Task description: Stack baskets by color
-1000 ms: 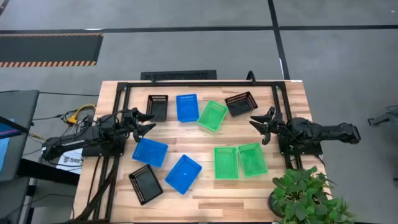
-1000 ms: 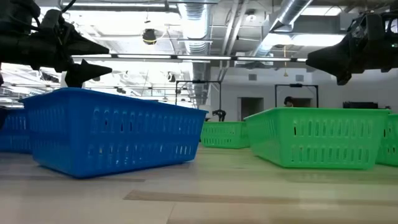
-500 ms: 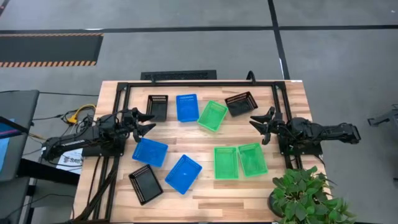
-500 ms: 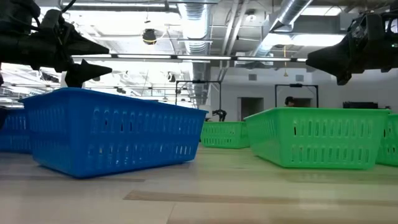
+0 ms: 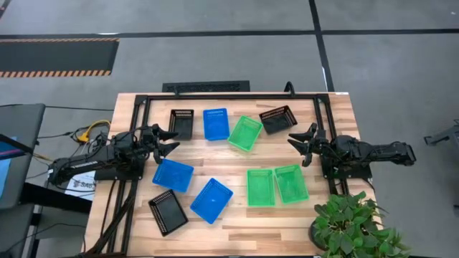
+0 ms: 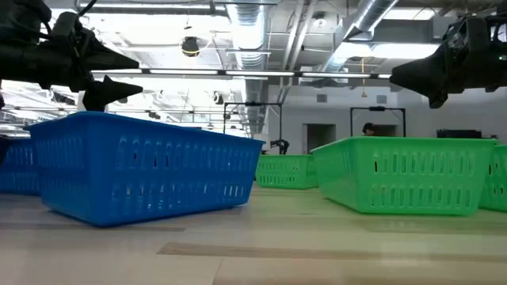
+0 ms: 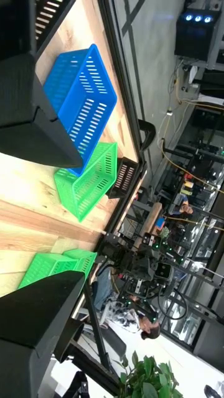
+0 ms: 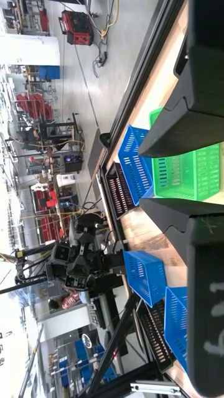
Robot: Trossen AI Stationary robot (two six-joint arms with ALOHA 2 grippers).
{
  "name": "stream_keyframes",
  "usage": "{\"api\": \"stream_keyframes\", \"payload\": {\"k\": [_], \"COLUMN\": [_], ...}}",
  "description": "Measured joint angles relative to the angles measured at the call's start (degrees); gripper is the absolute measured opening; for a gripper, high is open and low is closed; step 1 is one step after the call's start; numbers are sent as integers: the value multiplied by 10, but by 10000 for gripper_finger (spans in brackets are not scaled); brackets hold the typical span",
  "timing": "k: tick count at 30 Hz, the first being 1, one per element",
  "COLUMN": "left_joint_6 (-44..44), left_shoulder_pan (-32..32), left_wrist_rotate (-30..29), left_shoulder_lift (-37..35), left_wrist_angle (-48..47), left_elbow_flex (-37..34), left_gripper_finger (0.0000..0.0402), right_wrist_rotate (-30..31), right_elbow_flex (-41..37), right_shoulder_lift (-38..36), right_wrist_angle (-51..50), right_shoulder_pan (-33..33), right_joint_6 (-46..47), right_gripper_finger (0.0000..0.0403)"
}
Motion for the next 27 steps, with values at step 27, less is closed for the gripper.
{"api": "stream_keyframes", "payload": {"k": [27], "left_joint_6": [-162], "left_shoulder_pan": [0], "left_wrist_rotate": [-36], "left_shoulder_lift": [0], "left_wrist_angle": [7], "left_elbow_flex": [0], "left_gripper_finger": [274], "right_wrist_rotate": [0], "right_elbow_flex": [0], "right_shoulder_lift": [0], "right_wrist_angle": [1], "right_shoulder_pan": [0], "right_joint_6": [22], "right_gripper_finger": [137]}}
